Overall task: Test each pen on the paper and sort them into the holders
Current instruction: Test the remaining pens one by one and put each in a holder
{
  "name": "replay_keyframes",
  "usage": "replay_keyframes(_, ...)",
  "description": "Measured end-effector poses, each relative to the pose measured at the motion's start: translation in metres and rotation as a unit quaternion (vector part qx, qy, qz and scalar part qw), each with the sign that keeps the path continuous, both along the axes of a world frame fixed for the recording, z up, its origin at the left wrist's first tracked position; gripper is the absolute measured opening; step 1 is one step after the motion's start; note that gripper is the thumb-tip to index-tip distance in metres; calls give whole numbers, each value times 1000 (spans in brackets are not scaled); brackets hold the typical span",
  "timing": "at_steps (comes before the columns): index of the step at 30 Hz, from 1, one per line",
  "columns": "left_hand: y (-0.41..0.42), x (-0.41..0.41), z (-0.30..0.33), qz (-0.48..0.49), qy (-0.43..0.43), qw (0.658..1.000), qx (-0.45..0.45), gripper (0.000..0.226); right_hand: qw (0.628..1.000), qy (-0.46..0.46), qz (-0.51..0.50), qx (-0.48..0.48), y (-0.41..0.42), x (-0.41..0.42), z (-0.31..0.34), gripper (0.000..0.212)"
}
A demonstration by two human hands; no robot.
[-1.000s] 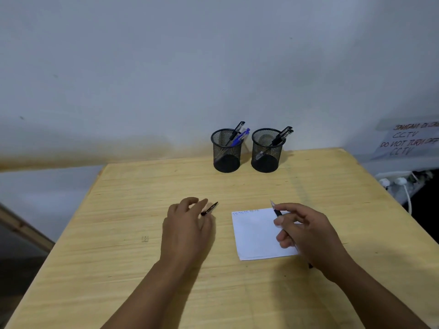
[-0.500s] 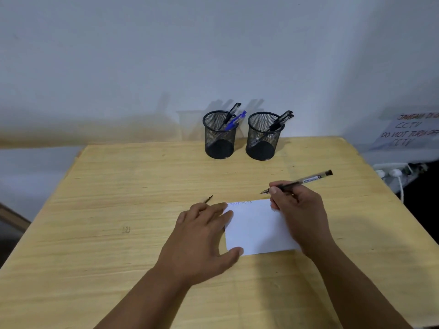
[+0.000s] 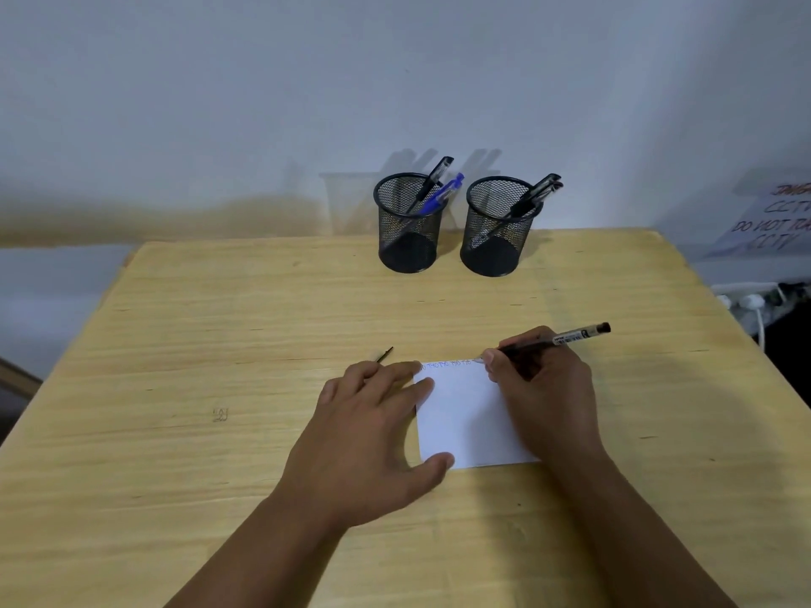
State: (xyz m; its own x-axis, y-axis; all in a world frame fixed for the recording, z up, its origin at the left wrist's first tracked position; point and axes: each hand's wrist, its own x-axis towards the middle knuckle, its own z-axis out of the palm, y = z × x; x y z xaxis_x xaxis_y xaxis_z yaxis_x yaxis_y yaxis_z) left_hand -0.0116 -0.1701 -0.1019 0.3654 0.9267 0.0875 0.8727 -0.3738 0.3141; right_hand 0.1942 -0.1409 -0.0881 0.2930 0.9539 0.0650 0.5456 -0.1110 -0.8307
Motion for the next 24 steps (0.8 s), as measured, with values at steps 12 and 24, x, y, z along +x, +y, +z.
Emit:
replay_keyframes(12, 0, -1, 1, 0, -12, 1000, 2, 70, 1000, 1, 4, 7, -1, -2, 2, 7)
replay_keyframes(24, -1, -1, 1, 1, -16, 1000, 6, 72, 999, 35, -6, 5, 0, 1, 1, 12)
